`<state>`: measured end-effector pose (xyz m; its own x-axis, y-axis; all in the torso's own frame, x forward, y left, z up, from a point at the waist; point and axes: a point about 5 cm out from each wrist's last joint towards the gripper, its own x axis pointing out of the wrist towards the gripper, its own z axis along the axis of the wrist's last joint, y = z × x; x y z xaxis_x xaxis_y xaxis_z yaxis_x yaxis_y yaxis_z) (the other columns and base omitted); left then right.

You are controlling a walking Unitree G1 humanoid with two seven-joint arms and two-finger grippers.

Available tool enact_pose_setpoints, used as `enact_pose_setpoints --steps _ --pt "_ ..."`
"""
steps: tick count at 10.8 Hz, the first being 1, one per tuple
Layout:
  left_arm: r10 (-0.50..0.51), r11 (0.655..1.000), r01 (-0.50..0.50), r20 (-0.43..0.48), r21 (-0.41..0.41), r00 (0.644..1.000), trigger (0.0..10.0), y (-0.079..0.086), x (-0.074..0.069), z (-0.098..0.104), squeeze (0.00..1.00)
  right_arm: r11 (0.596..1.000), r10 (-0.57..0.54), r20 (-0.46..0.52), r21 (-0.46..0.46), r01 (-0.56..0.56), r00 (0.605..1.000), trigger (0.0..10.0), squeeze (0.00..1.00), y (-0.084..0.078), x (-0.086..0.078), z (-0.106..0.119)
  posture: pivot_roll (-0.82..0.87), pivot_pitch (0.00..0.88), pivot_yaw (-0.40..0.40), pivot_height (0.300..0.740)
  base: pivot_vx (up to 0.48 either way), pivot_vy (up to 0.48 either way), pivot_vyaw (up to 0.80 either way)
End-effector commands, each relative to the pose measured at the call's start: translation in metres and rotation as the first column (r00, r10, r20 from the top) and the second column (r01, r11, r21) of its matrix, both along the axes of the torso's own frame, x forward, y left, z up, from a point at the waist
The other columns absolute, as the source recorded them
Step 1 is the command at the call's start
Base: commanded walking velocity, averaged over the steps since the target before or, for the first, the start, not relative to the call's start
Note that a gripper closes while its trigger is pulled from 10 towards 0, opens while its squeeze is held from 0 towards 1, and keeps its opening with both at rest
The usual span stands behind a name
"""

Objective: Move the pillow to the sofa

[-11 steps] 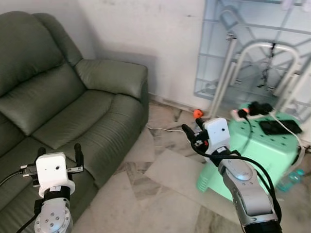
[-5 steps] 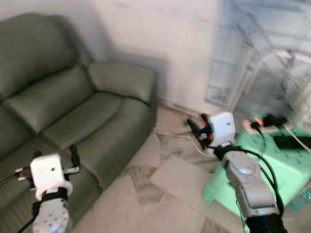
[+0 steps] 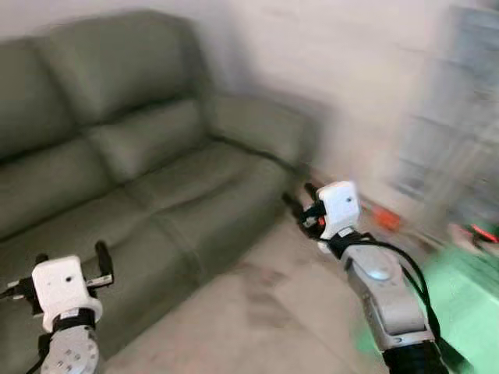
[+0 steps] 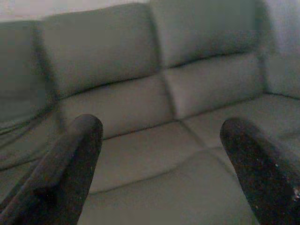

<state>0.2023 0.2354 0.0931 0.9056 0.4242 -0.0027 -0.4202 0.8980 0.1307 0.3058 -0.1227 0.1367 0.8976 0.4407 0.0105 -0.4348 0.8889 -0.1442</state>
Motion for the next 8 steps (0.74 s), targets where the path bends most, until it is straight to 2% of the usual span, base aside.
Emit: enact_pose_setpoints --steps 1,3,5,6,7,8 --pt "0.006 1.0 -0.006 -0.018 -0.008 1.0 10.0 0.0 0.0 -0.002 0.0 1.0 -0.003 0.006 -0.016 0.003 1.0 10.0 0.0 -0.006 0.001 0.001 -0.11 0.0 0.026 0.74 0.0 0.0 0.8" --pt "0.024 1.0 -0.025 -0.025 -0.006 0.999 10.0 0.004 -0.001 -0.003 0.0 0.999 0.038 0.012 -0.03 -0.037 0.999 10.0 0.0 -0.004 0.005 0.003 -0.11 0.0 0.037 0.74 0.0 0.0 0.8" --pt "0.061 0.998 -0.06 -0.055 0.012 0.997 10.0 0.013 -0.001 -0.005 0.0 0.992 0.122 0.004 -0.03 -0.122 0.992 10.0 0.0 0.009 0.02 0.01 -0.11 0.0 0.063 0.74 0.0 0.0 0.8" --pt "0.06 0.998 -0.06 -0.044 0.018 0.997 10.0 0.016 0.002 -0.001 0.0 0.981 0.186 0.034 -0.066 -0.184 0.982 10.0 0.0 0.016 0.023 0.017 -0.1 0.0 0.075 0.74 0.0 0.0 0.79" --pt "0.059 0.998 -0.058 -0.04 0.028 0.997 10.0 0.021 0.006 0.003 0.0 0.961 0.268 0.034 -0.079 -0.265 0.963 10.0 0.0 0.031 0.025 0.021 -0.11 0.0 0.089 0.74 0.0 0.0 0.77" --pt "0.071 0.997 -0.07 -0.045 0.024 0.996 10.0 0.023 0.006 0.002 0.0 0.96 0.275 0.029 -0.071 -0.272 0.961 10.0 0.0 0.036 0.024 0.019 -0.11 0.0 0.086 0.74 0.0 0.0 0.77"
